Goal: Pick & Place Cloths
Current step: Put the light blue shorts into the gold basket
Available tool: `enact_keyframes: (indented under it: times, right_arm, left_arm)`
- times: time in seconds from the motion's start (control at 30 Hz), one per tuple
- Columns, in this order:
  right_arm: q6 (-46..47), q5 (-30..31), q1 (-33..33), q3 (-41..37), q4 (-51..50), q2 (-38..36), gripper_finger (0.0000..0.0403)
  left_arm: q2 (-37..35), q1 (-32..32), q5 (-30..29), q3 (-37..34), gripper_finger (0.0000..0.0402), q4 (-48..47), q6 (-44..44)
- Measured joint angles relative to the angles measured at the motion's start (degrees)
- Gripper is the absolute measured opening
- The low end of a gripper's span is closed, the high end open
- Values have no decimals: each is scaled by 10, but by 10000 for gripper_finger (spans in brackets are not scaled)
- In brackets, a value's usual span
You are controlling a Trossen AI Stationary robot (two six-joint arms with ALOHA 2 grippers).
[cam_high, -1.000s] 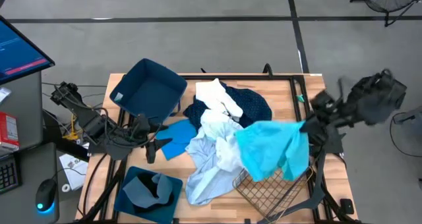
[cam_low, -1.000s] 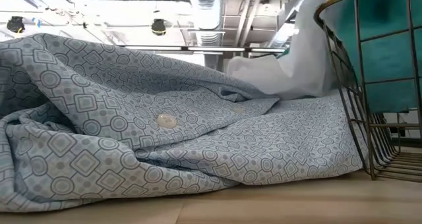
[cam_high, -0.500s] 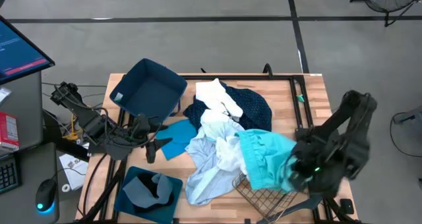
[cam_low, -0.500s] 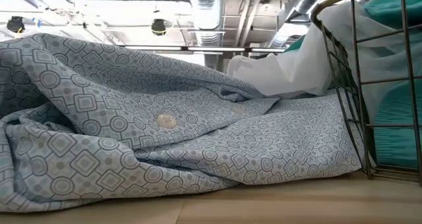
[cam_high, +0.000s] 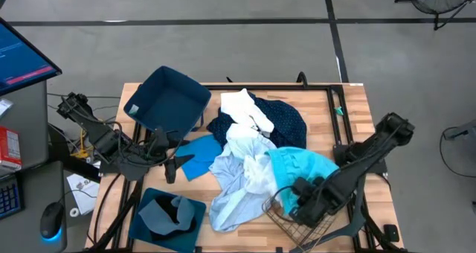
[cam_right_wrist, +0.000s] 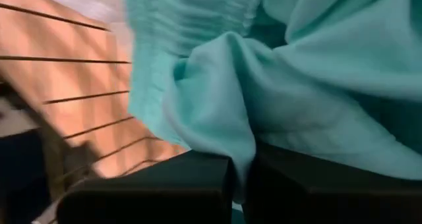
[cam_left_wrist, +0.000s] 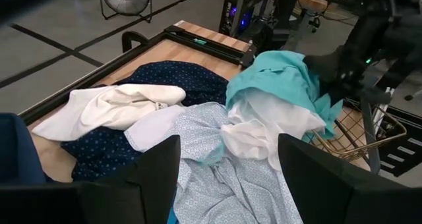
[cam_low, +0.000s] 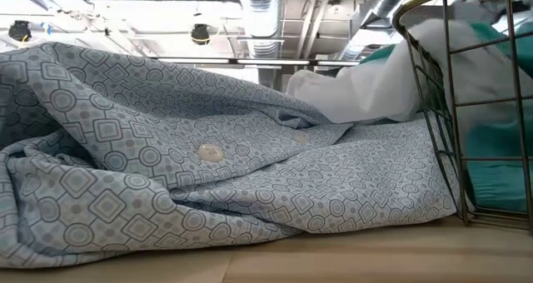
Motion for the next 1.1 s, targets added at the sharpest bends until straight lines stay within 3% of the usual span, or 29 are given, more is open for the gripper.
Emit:
enact_keyframes:
  times: [0.13, 0.23, 0.5, 0.63, 0.73, 0.97, 1.1]
  right_arm:
    - [-20, -23, -2, -1, -8, 25, 9]
    - [-51, -62, -2, 5, -1, 30, 39]
    - [-149, -159, -10, 57, 9, -12, 175]
    - [-168, -170, -28, 94, -5, -56, 238]
    - [-185, -136, -55, 119, -45, -90, 263]
    - [-279, 21, -148, 143, -162, -133, 271]
    - [-380, 37, -217, 143, -161, -117, 271]
  left_arm:
    - [0, 0, 1, 0, 237, 0, 0]
    - [0, 0, 2, 0, 237, 0, 0]
    - [0, 0, 3, 0, 237, 0, 0]
    - [0, 0, 3, 0, 237, 0, 0]
    - [0, 0, 3, 0, 237, 0, 0]
    - [0, 0, 3, 0, 237, 0, 1]
    - [0, 0, 4, 0, 237, 0, 0]
